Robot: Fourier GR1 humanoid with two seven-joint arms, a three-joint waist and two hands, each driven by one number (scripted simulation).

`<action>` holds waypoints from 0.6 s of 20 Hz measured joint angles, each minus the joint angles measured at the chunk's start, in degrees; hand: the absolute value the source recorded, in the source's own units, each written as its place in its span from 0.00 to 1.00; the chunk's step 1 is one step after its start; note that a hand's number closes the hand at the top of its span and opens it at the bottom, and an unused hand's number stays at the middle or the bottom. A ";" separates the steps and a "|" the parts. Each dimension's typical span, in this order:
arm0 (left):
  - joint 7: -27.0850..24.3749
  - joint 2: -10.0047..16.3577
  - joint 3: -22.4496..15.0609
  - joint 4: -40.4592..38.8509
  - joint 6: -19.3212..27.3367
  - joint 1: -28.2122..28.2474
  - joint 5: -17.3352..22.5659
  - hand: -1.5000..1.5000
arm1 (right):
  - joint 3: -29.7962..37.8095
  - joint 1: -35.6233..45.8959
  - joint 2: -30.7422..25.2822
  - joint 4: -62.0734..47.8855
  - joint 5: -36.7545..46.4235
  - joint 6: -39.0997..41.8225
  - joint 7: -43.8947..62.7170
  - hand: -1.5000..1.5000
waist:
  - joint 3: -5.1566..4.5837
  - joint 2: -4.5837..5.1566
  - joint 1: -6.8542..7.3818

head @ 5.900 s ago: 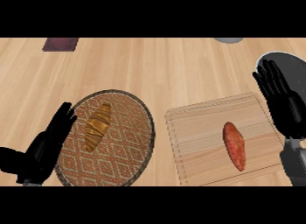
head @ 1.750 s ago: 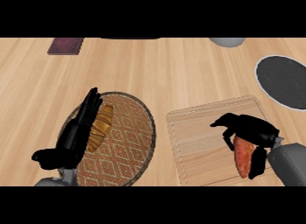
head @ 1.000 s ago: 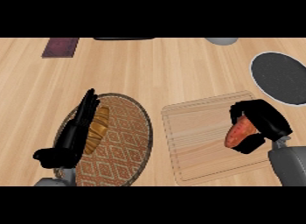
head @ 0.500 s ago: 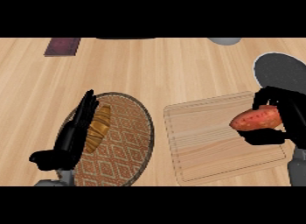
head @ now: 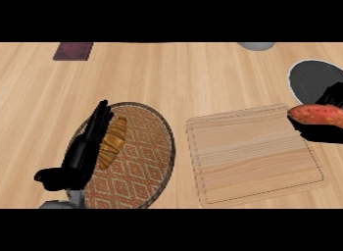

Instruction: Pick the sweet potato from the cutting board and place it in the pan

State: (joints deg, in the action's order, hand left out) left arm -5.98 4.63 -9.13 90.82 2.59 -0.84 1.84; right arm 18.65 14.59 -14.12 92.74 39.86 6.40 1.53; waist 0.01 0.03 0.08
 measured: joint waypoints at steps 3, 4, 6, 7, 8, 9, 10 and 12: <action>0.54 -0.45 -0.33 0.53 0.27 -0.24 -0.57 0.50 | 2.92 3.48 -2.37 -8.28 -0.15 -3.68 -3.18 1.00 | 0.03 0.08 0.29; 1.22 -0.69 -0.59 1.21 0.46 -0.14 -0.72 0.50 | 3.63 4.24 -3.02 -10.87 -0.09 -5.28 -4.82 1.00 | 0.01 0.08 0.34; 1.46 -0.58 -0.72 1.75 0.24 0.03 -0.84 0.50 | 5.43 6.73 -4.67 -17.16 0.63 -9.28 -7.95 1.00 | 0.04 0.17 0.65; 1.29 -0.60 -0.90 2.01 0.18 0.43 -0.93 0.50 | 6.44 7.48 -5.98 -19.97 0.96 -11.08 -9.91 1.00 | 0.05 0.23 0.81; 0.82 -0.89 -0.95 1.14 0.18 -0.05 -1.06 0.50 | 7.13 8.82 -6.88 -23.26 1.63 -13.34 -11.61 1.00 | 0.07 0.34 0.96; 0.56 -1.02 -1.00 0.90 0.23 -0.25 -1.23 0.50 | 7.81 9.81 -7.46 -26.26 2.35 -16.00 -13.18 1.00 | 0.07 0.42 1.11; 0.95 -0.98 -0.90 1.01 0.14 -0.72 -1.14 0.50 | 8.84 11.24 -8.77 -29.34 2.69 -17.98 -14.58 1.00 | 0.11 0.54 1.37; 0.38 -0.65 -0.74 0.92 -0.53 -0.43 -0.85 0.50 | 10.90 13.73 -9.98 -35.70 2.09 -22.19 -18.34 1.00 | 0.13 0.63 1.72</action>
State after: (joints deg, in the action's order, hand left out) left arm -5.60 3.98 -9.87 91.74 2.06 -1.27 0.99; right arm 29.54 28.32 -24.09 57.05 41.95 -15.79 -16.81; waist 0.14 0.66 1.80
